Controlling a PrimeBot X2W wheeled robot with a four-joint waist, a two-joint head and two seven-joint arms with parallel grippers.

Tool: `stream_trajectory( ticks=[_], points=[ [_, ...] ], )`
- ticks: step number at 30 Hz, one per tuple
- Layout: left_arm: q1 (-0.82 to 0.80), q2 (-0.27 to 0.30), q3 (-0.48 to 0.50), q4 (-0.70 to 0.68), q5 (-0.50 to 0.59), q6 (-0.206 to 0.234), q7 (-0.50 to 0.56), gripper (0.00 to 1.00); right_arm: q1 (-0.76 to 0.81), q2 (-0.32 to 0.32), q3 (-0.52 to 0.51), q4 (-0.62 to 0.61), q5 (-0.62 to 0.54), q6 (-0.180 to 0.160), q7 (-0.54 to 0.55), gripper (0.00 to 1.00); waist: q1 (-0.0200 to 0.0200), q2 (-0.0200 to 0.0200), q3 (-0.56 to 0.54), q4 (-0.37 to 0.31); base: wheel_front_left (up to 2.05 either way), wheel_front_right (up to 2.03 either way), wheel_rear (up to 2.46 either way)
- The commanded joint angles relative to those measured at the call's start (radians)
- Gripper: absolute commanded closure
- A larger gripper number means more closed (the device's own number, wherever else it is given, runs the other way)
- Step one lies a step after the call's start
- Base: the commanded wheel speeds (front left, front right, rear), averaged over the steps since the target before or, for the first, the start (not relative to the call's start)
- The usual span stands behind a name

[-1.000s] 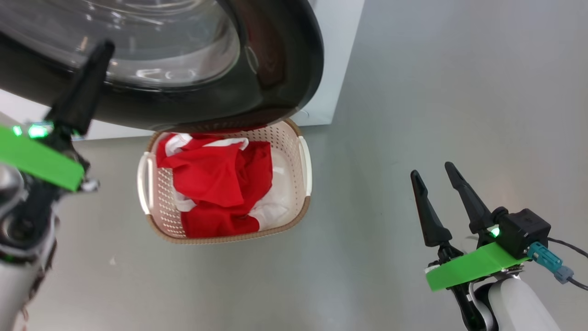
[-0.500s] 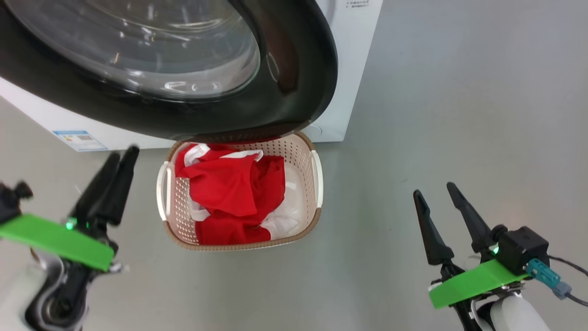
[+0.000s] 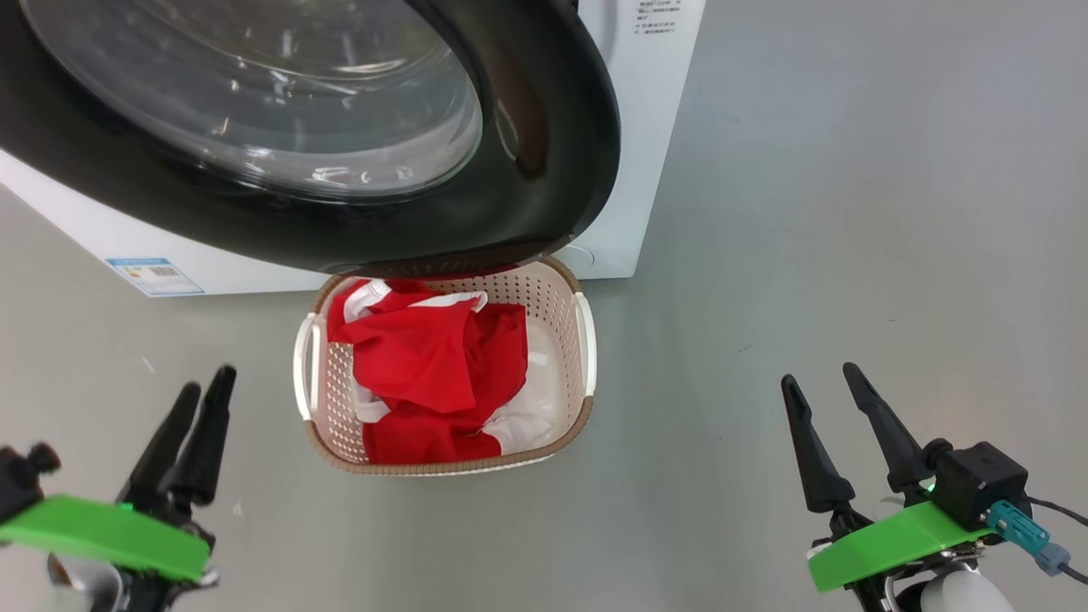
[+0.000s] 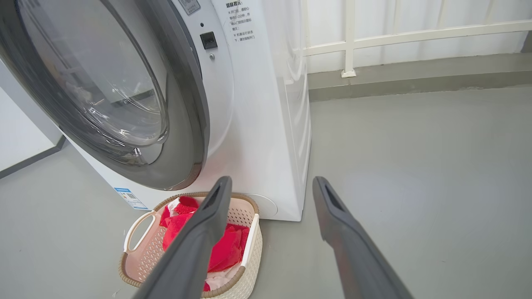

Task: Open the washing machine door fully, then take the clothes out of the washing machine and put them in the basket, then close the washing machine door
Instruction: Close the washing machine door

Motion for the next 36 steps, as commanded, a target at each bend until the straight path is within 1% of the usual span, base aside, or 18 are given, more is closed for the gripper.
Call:
stream_trajectory(
  ticks=[1,10,17,18,27,36],
  points=[
    [0.01,0.031,0.058,-0.005,0.027,-0.006,-0.012,0.0,0.008,-0.004,0.015,-0.026,-0.012,0.006,-0.006,0.0,-0.0001,0.0,-0.001,-0.002,0.0,0.0,0.0],
    [0.098,-0.043,0.146,0.02,0.16,-0.006,-0.012,0.0,0.03,-0.003,0.002,-0.028,-0.011,0.006,-0.006,0.0,-0.0001,0.0,-0.013,-0.008,0.0,0.0,0.0],
    [0.14,-0.101,0.217,0.034,0.308,-0.006,-0.012,0.0,0.041,-0.002,-0.008,-0.03,-0.01,0.006,-0.006,0.0,-0.0001,0.0,-0.023,-0.013,0.0,0.0,0.0],
    [0.151,-0.121,0.244,0.035,0.355,-0.006,-0.012,0.0,0.045,-0.002,-0.011,-0.031,-0.01,0.006,-0.006,0.0,-0.0001,0.0,-0.027,-0.014,0.0,0.0,0.0],
    [0.191,-0.205,0.336,0.018,0.614,-0.006,-0.012,0.0,0.062,0.0,-0.026,-0.034,-0.001,0.006,-0.006,0.0,-0.0001,0.0,-0.048,-0.015,0.0,0.0,0.0],
    [0.228,-0.281,0.424,-0.037,0.809,-0.006,-0.012,0.0,0.074,0.001,-0.029,-0.035,0.004,0.006,-0.006,0.0,-0.0001,0.0,-0.069,-0.017,0.0,0.0,0.0]
  ],
)
